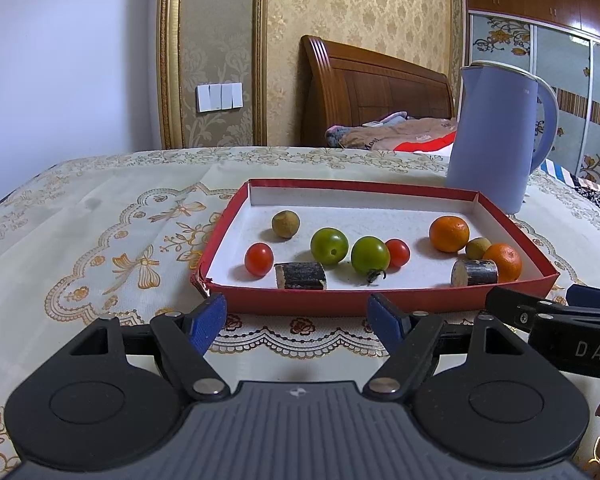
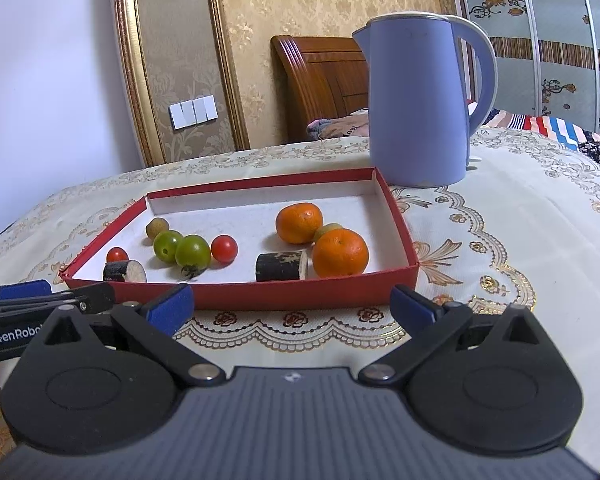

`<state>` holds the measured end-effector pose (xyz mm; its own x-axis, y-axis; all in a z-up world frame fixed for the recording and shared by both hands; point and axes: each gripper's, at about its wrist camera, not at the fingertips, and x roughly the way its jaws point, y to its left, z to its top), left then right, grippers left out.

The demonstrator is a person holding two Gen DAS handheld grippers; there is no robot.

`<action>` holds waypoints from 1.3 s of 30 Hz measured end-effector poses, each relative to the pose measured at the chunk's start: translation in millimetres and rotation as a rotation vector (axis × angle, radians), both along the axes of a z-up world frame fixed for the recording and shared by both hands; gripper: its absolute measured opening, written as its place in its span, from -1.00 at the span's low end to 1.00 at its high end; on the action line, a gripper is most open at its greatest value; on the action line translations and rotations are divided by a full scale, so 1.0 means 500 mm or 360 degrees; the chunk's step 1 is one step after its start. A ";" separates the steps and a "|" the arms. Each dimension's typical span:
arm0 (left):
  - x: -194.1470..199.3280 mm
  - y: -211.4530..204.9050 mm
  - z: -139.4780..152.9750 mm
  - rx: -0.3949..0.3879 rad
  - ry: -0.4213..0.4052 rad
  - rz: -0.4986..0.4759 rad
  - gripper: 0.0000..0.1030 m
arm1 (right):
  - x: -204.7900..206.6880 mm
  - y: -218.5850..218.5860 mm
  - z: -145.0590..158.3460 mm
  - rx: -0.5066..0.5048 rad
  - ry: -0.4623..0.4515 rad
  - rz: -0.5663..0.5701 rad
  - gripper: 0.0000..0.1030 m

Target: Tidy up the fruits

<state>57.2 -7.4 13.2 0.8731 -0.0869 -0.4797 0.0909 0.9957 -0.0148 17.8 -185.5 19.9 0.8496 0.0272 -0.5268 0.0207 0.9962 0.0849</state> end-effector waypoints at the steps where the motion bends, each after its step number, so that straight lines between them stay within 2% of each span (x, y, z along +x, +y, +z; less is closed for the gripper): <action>1: 0.000 0.000 0.000 0.0000 0.0000 0.0000 0.50 | 0.000 0.000 0.000 0.0000 0.0000 -0.0001 1.00; 26: -0.003 0.000 -0.002 0.0001 0.0008 -0.0007 0.50 | 0.001 0.002 -0.004 0.0001 0.0027 0.0014 1.00; 31: -0.013 0.005 -0.007 -0.0023 0.0065 -0.0058 0.50 | 0.002 0.013 -0.010 -0.0034 0.0084 0.0069 1.00; 34: -0.021 0.004 -0.013 0.0006 0.0076 -0.0078 0.50 | -0.006 0.018 -0.012 -0.0049 0.0098 0.0090 1.00; 39: -0.019 0.005 -0.016 -0.0004 0.0107 -0.0060 0.51 | -0.007 0.017 -0.015 -0.0037 0.0119 0.0094 1.00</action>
